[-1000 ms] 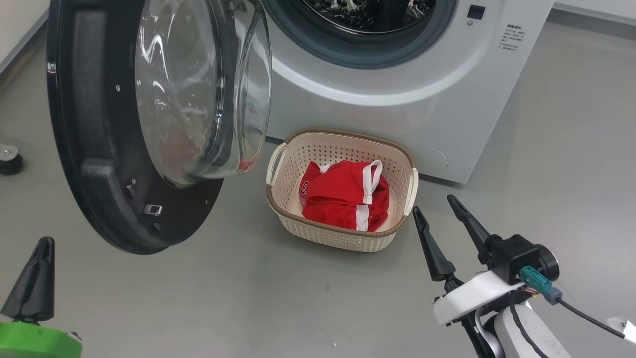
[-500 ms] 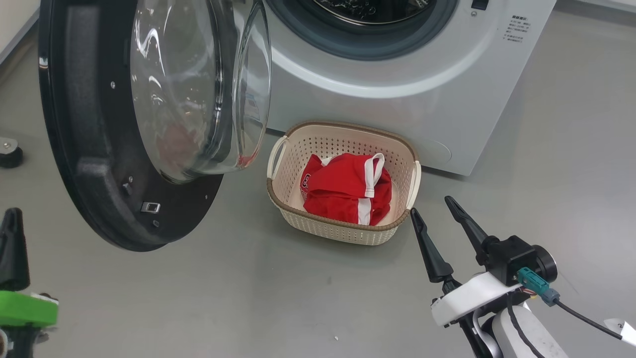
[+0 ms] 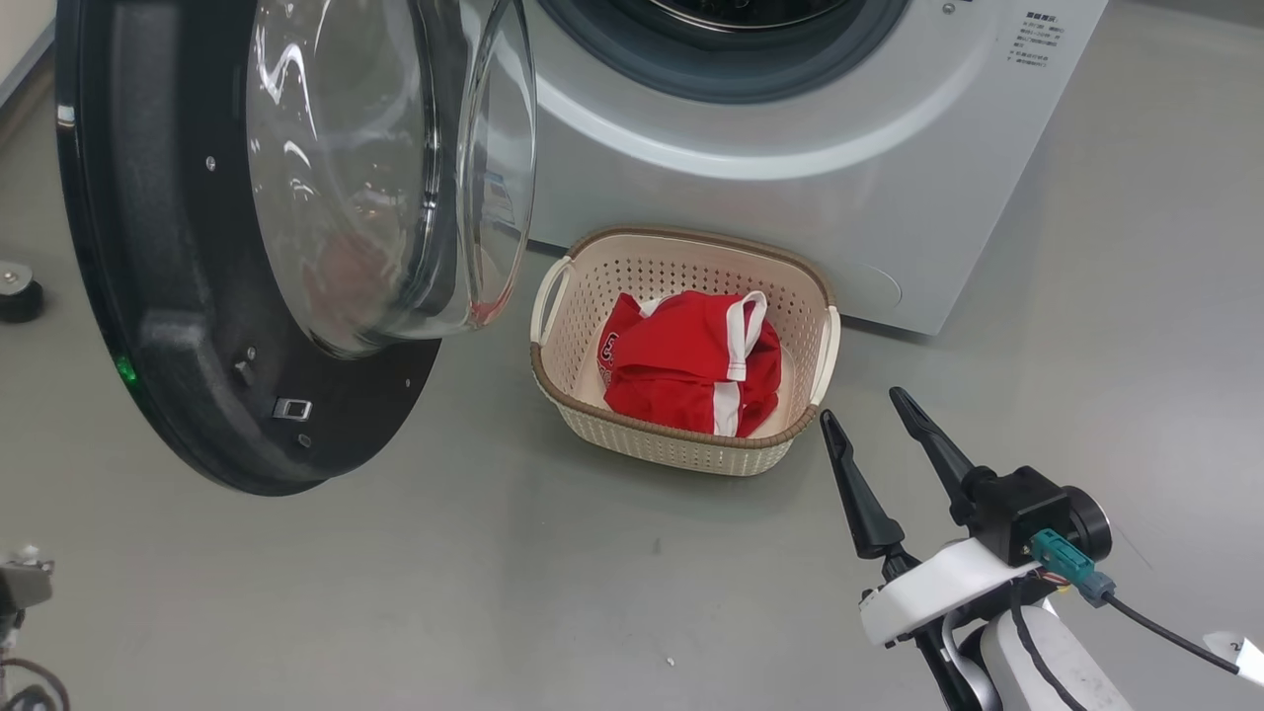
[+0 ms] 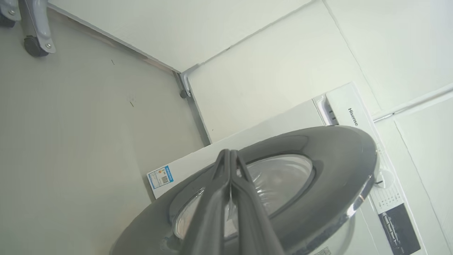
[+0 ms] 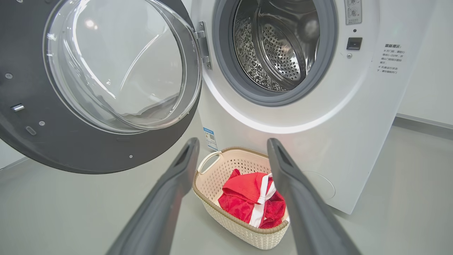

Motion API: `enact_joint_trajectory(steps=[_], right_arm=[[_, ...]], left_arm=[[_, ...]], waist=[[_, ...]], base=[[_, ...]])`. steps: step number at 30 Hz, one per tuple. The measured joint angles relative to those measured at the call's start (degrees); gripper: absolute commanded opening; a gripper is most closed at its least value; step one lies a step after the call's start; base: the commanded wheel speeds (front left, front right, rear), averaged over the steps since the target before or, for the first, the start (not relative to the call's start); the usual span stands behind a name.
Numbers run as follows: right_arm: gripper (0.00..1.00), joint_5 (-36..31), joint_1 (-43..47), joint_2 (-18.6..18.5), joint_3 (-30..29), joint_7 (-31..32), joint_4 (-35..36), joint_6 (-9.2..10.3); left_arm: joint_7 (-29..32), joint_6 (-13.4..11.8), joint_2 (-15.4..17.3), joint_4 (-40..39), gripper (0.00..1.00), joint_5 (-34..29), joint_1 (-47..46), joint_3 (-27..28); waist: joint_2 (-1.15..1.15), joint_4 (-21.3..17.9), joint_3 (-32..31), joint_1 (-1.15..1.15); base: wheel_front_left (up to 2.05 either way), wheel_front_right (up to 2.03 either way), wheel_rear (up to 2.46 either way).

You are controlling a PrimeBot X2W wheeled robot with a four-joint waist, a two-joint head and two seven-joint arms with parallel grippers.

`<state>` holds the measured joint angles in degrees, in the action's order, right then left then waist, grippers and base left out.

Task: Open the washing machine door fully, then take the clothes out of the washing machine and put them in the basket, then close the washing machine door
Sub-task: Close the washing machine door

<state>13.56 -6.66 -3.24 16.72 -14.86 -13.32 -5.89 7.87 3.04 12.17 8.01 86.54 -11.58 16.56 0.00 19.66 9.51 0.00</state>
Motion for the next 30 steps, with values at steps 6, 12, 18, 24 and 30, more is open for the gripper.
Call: enact_joint_trajectory(steps=[6,12,18,24,30], right_arm=[[1.0,0.0,-0.1,0.0,0.0,0.0,0.0,0.0],[1.0,0.0,-0.2,0.0,0.0,0.0,0.0,-0.01],[1.0,0.0,-0.3,0.0,0.0,0.0,0.0,-0.01],[1.0,-0.1,-0.9,0.0,0.1,0.0,0.0,-0.01],[1.0,-0.1,-1.1,0.0,0.1,0.0,0.0,-0.01]], left_arm=[[5.6,-6.7,-0.8,1.3,0.0,10.8,-3.6,5.0],[9.9,-10.6,-2.0,3.0,0.0,19.5,-6.1,9.0],[12.2,-10.9,-1.7,6.5,0.0,23.5,-6.7,10.6],[15.1,-10.8,0.6,10.2,0.0,23.7,-6.6,6.8],[16.9,-10.8,0.9,12.4,0.0,24.9,-6.5,4.2]], waist=[[0.0,-0.3,0.4,0.0],[0.0,-0.4,0.8,0.0],[0.0,-0.6,1.2,0.0],[0.0,-0.9,1.6,0.0],[0.0,-1.1,1.8,0.0]], base=[[0.0,0.0,0.0],[0.0,0.0,0.0],[0.0,0.0,0.0],[0.0,0.0,0.0],[0.0,0.0,0.0]])
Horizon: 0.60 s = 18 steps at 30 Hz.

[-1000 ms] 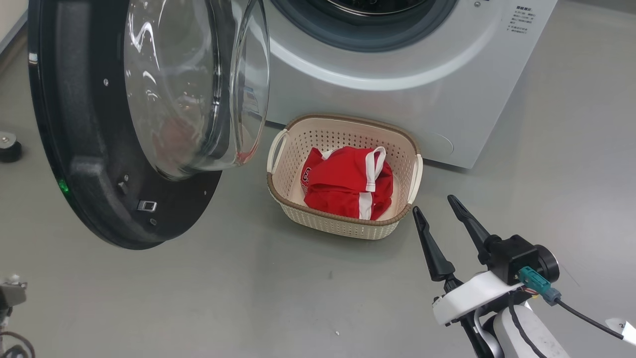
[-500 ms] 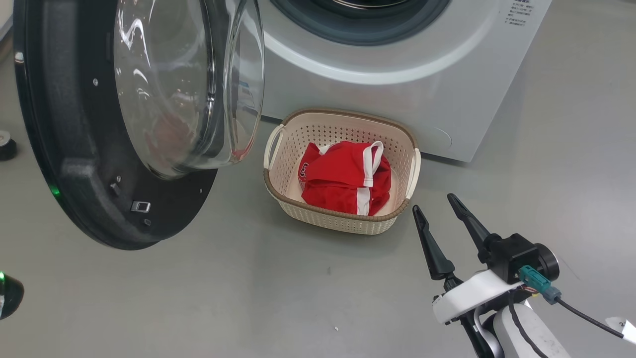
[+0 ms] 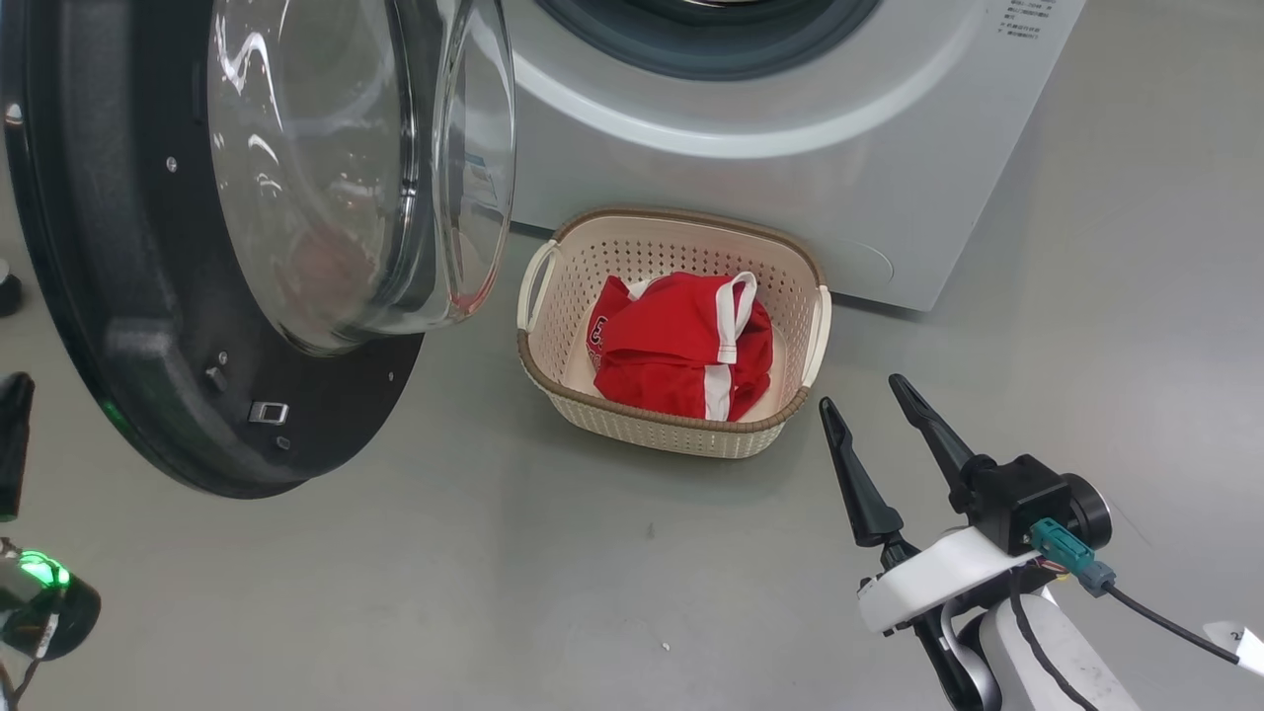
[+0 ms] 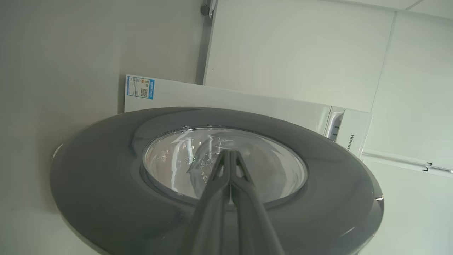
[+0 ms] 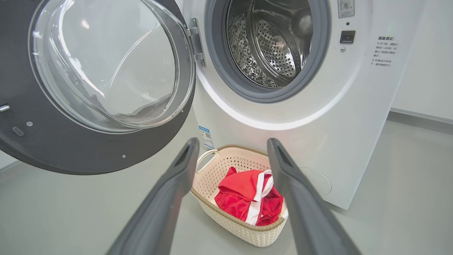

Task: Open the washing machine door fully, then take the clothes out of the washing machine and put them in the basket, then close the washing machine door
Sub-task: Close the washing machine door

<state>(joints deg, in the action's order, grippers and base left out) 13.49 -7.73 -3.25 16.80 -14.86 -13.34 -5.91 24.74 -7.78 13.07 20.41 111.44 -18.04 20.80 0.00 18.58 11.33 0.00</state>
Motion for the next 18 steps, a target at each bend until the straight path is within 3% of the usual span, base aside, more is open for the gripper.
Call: enact_joint_trajectory(steps=[18], right_arm=[[1.0,0.0,-0.1,0.0,0.0,0.0,-0.1,0.01]], left_arm=[[8.3,0.0,1.4,-2.9,0.0,3.6,0.7,-8.4]], waist=[[0.0,-0.5,0.0,0.0]], base=[[0.0,0.0,0.0]])
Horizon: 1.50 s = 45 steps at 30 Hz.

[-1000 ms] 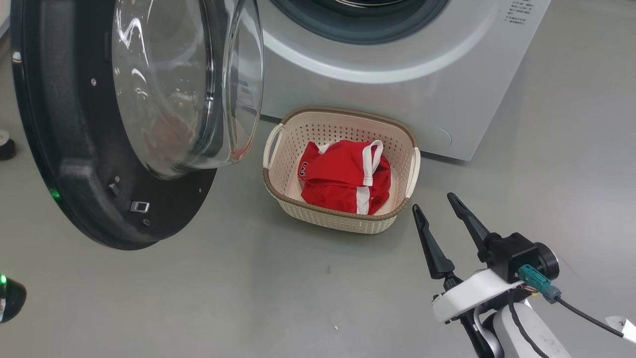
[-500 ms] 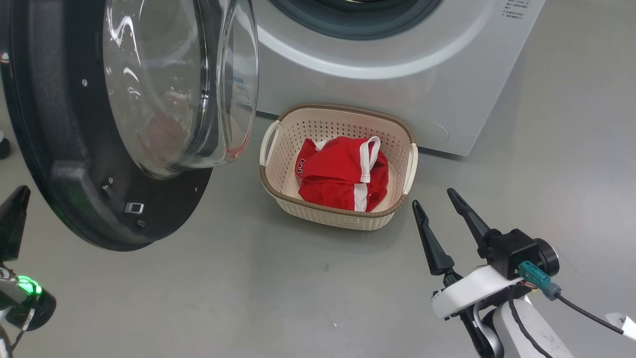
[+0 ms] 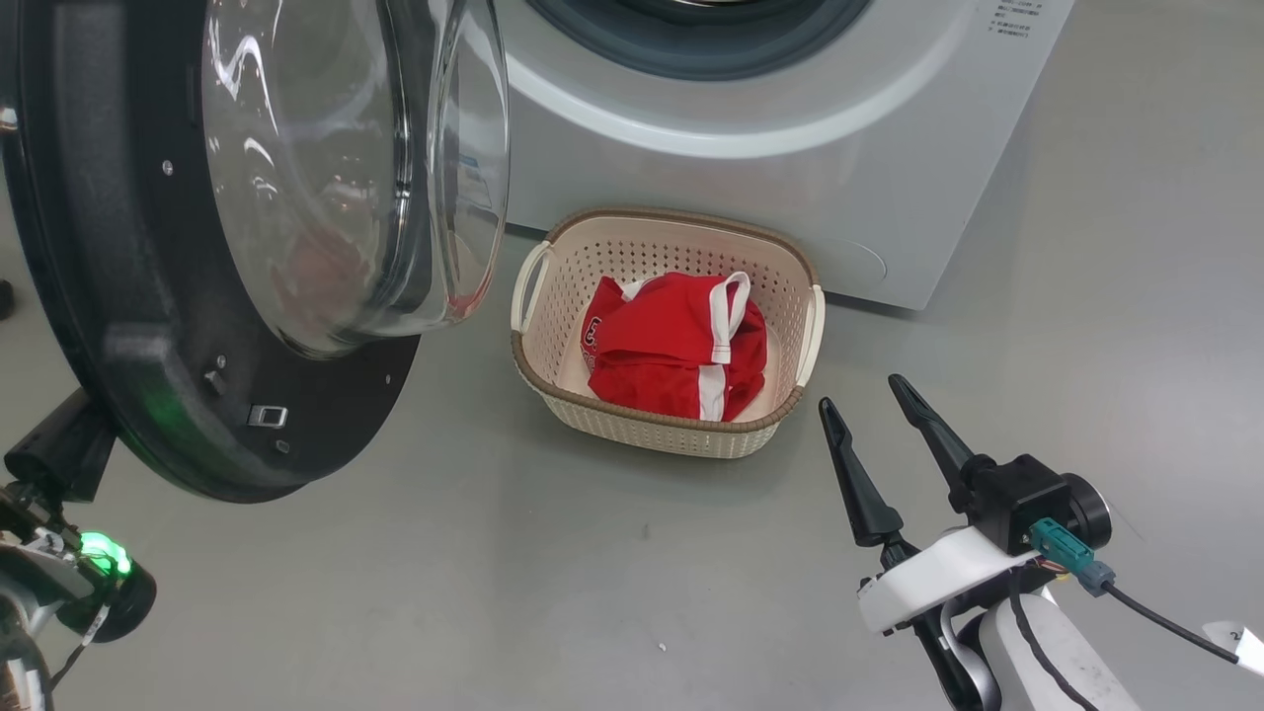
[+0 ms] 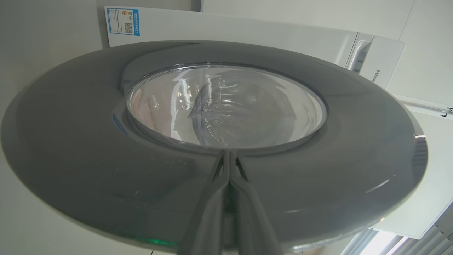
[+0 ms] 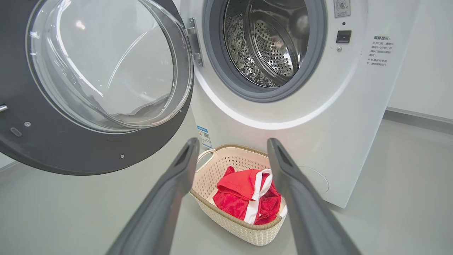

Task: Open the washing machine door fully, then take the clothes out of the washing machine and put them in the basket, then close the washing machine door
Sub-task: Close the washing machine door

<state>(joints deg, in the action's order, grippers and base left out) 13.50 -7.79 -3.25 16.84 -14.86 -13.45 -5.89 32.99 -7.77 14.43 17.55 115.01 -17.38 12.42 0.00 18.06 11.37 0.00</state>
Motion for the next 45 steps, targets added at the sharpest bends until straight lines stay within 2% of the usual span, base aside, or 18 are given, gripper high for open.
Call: enact_joint_trajectory(steps=[10,25,45], right_arm=[[1.0,0.3,-0.3,0.0,0.5,0.0,-0.1,-0.01],[1.0,1.6,-0.6,0.0,2.0,0.0,0.0,0.08],[1.0,3.2,-1.1,0.0,2.7,0.0,0.4,1.49]], left_arm=[[1.8,0.0,0.8,-2.6,0.0,1.3,2.1,-3.0],[2.8,0.0,1.5,-8.6,0.0,2.3,5.1,-8.0],[-1.2,0.0,0.4,-14.7,0.0,7.9,6.9,-12.0]], waist=[[0.0,-0.9,-0.4,0.0],[0.0,-4.6,-1.5,0.0],[0.0,-13.7,-1.4,0.0]], base=[[0.0,0.0,0.0],[0.0,0.0,0.0],[0.0,0.0,0.0]])
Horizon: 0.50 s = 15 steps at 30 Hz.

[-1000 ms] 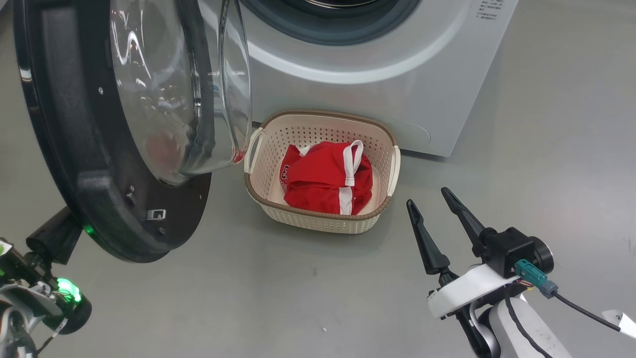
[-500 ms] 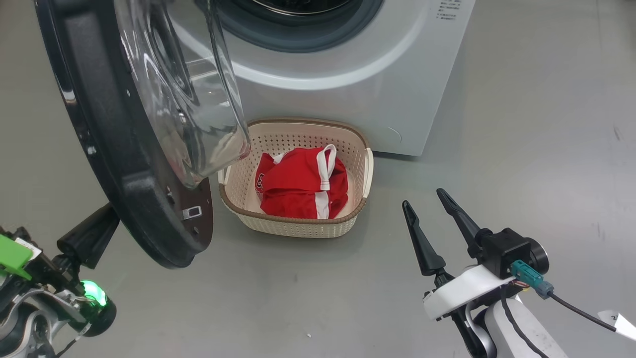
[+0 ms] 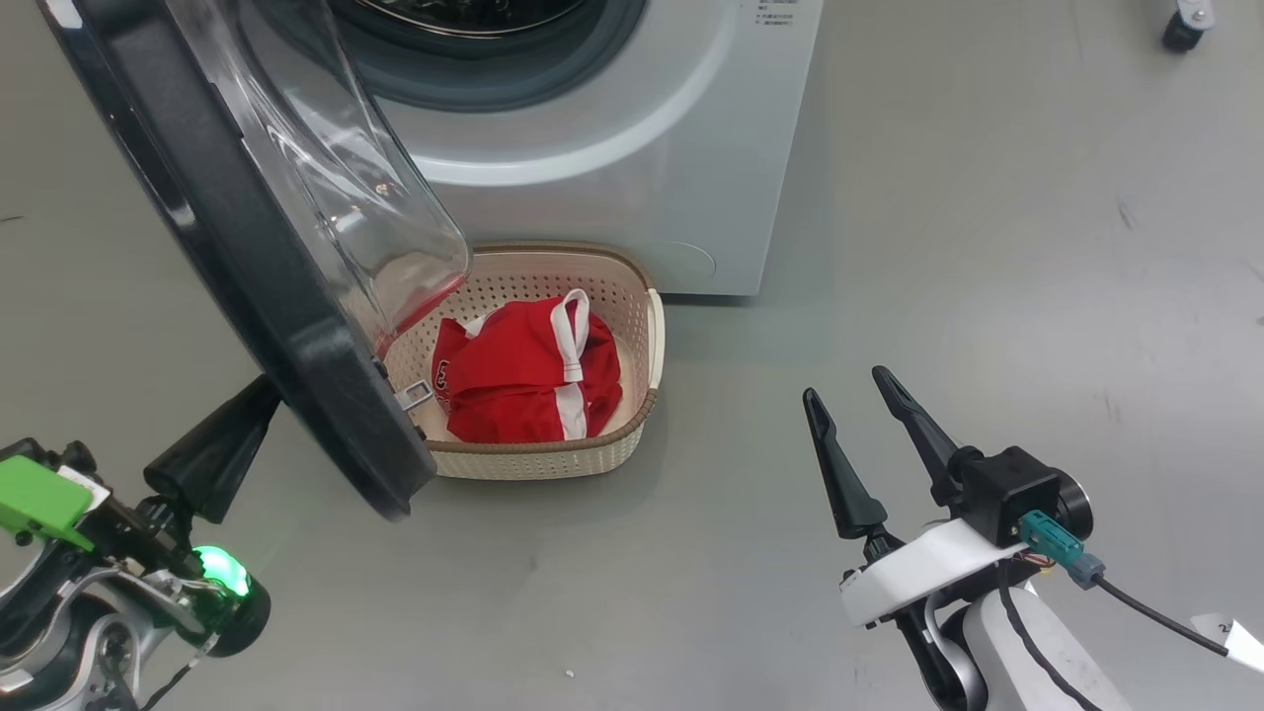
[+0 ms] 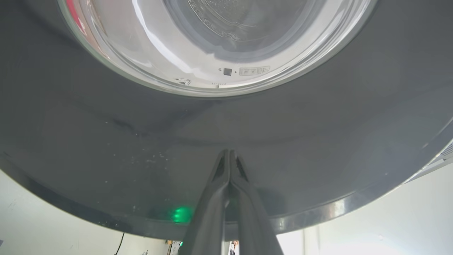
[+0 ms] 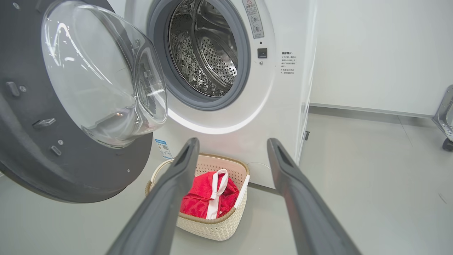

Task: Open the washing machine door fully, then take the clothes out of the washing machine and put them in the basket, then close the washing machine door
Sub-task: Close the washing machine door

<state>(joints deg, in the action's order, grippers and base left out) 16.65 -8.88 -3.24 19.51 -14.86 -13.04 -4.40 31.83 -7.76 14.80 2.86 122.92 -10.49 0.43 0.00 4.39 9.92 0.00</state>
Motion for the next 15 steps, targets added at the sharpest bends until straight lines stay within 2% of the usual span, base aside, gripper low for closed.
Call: enact_joint_trajectory(steps=[5,15], right_arm=[[1.0,1.3,-0.1,0.0,-0.2,0.0,0.8,0.46],[1.0,2.0,-0.6,0.0,-0.1,0.0,1.5,1.09]], left_arm=[[-1.5,0.0,-1.0,-0.7,0.0,0.7,-0.1,-1.3],[-6.0,0.0,-0.9,-0.5,0.0,1.6,-0.5,-1.8]], waist=[[0.0,-2.4,0.4,0.0],[0.0,-8.0,1.1,0.0]], base=[[0.0,0.0,0.0],[0.0,0.0,0.0]])
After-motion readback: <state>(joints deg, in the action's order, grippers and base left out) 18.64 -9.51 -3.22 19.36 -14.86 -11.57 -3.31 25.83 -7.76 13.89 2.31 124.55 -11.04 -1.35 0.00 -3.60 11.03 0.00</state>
